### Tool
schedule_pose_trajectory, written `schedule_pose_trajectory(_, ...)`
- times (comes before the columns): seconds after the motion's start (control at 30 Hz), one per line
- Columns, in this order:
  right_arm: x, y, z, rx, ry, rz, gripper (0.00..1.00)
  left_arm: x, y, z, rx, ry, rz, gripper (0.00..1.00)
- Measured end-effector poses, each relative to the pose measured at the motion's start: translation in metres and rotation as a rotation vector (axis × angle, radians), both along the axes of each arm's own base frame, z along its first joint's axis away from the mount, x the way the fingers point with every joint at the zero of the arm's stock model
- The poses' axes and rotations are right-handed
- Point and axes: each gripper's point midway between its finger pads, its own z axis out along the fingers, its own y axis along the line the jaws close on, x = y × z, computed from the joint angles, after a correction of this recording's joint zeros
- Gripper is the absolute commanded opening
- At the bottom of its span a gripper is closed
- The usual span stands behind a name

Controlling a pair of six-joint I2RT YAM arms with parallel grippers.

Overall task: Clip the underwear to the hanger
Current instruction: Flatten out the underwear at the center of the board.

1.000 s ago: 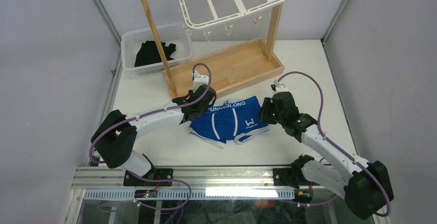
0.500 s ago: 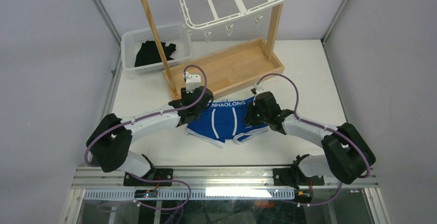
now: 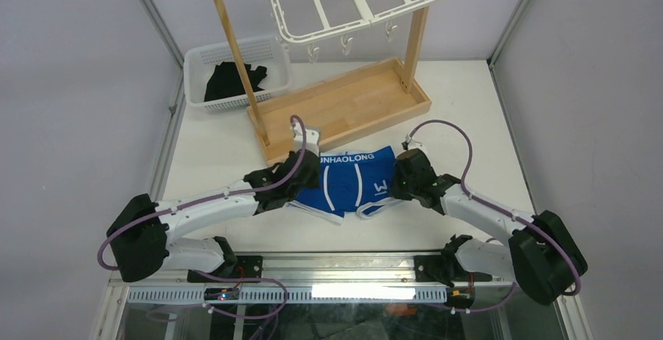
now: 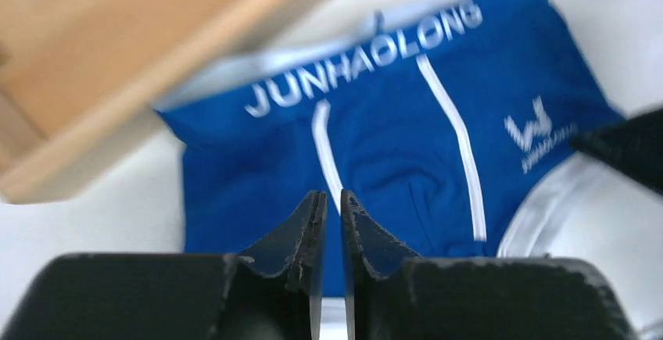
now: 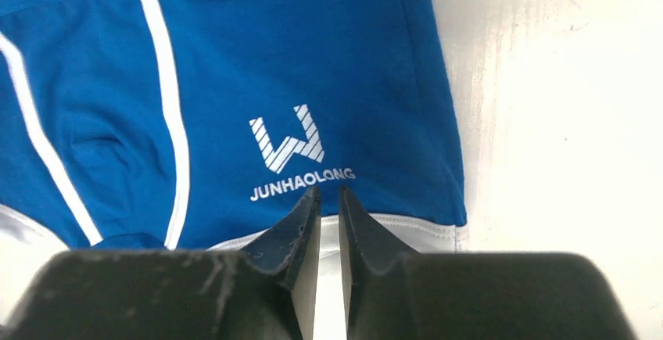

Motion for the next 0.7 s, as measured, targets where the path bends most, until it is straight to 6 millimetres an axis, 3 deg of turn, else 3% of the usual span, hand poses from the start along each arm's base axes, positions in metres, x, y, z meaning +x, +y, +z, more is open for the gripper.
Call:
schedule_pose_trajectory(0.1,0.0,0.005,0.011,0.045,-0.034,0.024,0.25,-0.024,-0.016,-0.03,0.032,0.067,-0.101,0.06)
schedule_pose_trajectory(0.17,0.001,0.014,0.02,0.092,-0.072,0.062,0.26,-0.036,-0.015,-0.052,0.057,0.117,-0.128,0.02)
schedule_pose_trajectory(0.3,0.006,0.028,0.03,0.14,-0.119,0.137,0.19,-0.041,-0.009,-0.079,0.101,0.17,-0.118,0.0)
schedule_pose_trajectory(0.5,0.017,0.039,0.007,0.101,-0.057,0.173,0.01,-0.039,0.006,-0.108,0.171,0.21,-0.027,0.0)
schedule_pose_trajectory(0.6,0.02,0.041,-0.008,0.08,-0.014,0.157,0.0,-0.036,0.006,-0.112,0.174,0.209,0.008,0.0)
schedule_pose_trajectory(0.7,0.028,0.041,-0.008,0.074,-0.018,0.112,0.0,-0.037,0.003,-0.113,0.163,0.198,0.027,0.0)
